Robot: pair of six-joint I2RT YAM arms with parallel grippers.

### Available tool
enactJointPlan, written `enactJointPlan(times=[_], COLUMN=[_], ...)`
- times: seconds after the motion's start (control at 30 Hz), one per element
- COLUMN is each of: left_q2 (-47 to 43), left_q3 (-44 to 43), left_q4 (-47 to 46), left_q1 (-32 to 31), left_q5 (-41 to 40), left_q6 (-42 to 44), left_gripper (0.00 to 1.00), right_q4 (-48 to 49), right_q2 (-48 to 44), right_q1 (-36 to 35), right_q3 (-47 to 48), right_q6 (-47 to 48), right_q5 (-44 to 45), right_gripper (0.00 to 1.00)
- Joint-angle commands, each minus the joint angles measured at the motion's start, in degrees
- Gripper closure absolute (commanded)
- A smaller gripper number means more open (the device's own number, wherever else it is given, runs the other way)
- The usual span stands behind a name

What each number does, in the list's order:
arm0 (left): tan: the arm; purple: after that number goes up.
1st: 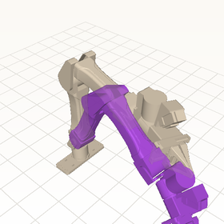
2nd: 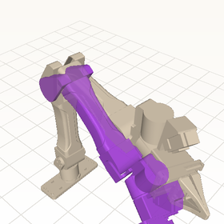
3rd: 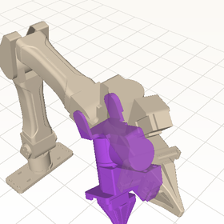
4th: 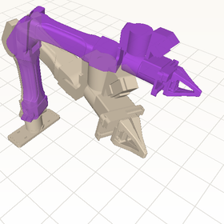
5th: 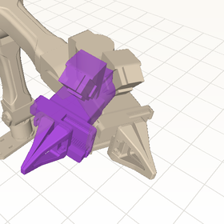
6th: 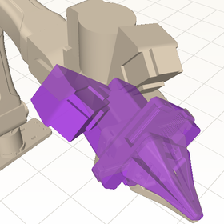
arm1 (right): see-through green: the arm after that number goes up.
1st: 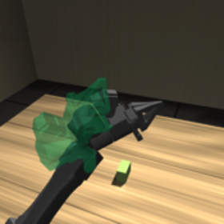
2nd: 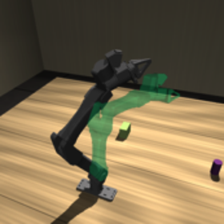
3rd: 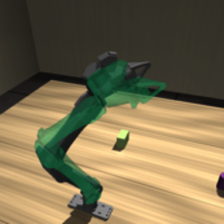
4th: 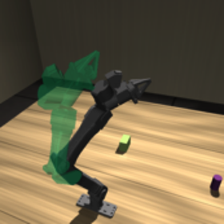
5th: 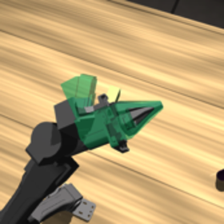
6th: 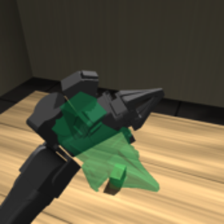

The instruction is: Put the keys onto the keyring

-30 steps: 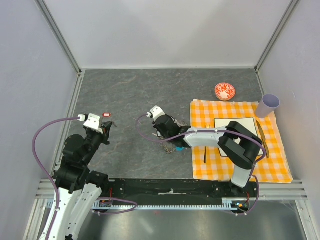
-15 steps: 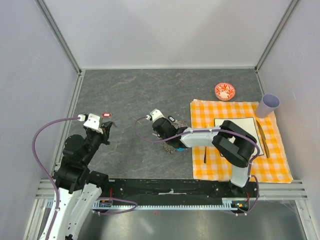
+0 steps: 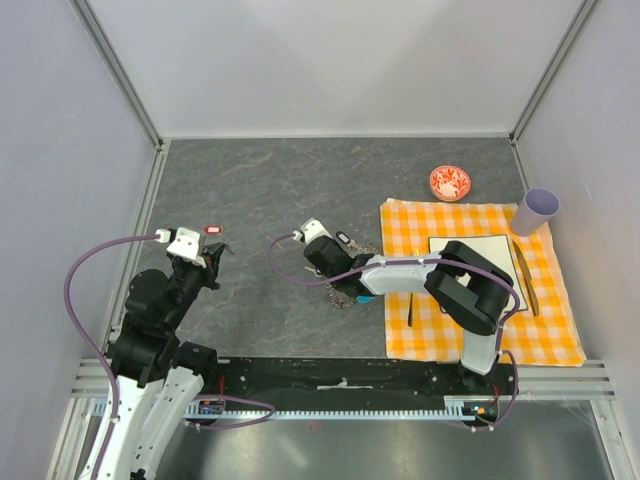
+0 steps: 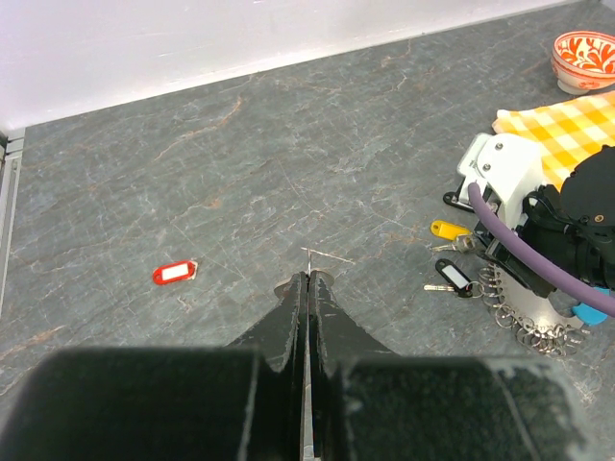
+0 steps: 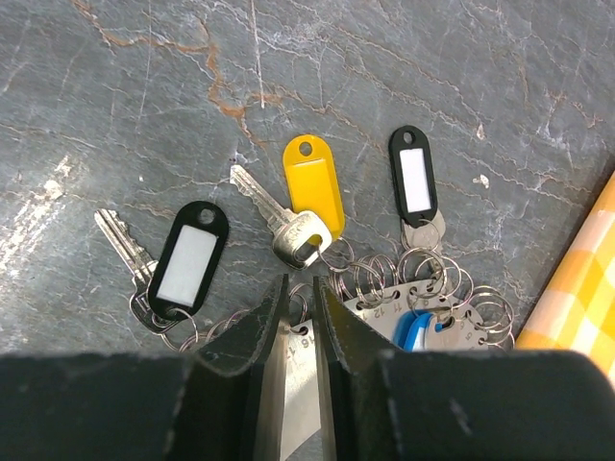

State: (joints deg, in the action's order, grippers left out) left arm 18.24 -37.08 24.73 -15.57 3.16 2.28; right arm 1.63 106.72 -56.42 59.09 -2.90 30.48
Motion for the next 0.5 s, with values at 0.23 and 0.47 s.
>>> enactJointPlan(times=[0.23,0.47], left_q2=[-0.75,-1.01], left_q3=[0.61,0.61], left_q4=[-2.32,-2.32], left_q1=[-0.07,-0.16], left_q5=[1.06,1.24], left_q6=[-0.97,-0.97], left_gripper=[0.98,0.98], right_q4=[-3.91,-6.11], right_q2=[-0.54,-0.28], right_q1=[0.08,0.61], right_q3=[1.73,2.61], right_q6=[-0.09,-1.5], right_q5=[-2.35,-3.58], right_gripper=[0.76,0.73])
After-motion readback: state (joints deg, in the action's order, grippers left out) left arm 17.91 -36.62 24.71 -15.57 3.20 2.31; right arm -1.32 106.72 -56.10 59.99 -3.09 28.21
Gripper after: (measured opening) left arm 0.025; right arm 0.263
